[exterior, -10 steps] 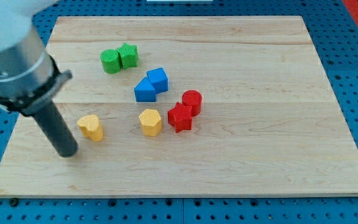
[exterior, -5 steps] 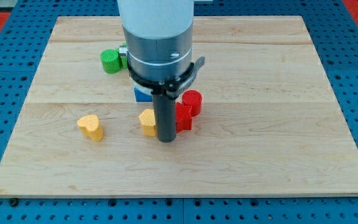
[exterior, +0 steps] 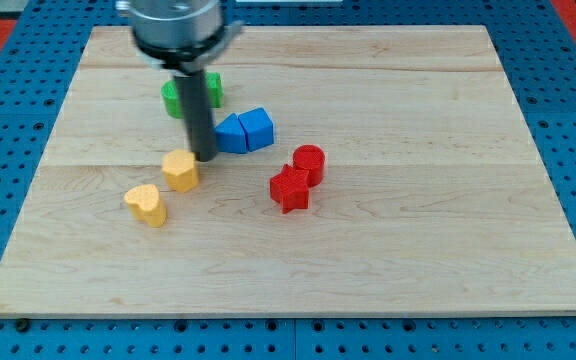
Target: Push the yellow blocks diagonally bottom left to the red blocks
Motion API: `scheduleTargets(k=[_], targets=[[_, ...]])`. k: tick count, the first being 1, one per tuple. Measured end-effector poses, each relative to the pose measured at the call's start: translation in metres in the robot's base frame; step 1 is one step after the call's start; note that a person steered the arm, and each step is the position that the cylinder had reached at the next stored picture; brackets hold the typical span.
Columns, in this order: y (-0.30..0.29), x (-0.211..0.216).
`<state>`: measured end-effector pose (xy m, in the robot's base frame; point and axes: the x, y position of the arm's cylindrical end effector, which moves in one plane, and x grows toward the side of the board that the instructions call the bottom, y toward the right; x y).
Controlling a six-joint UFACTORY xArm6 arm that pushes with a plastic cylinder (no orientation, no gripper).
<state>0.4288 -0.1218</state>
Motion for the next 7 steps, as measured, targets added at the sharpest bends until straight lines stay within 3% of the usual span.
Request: scheduleTargets(k=[1,5,6,7], targets=[[-0.022,0.000],[-0.009,0.022],[0.001,0.025],[0.045,0.057]])
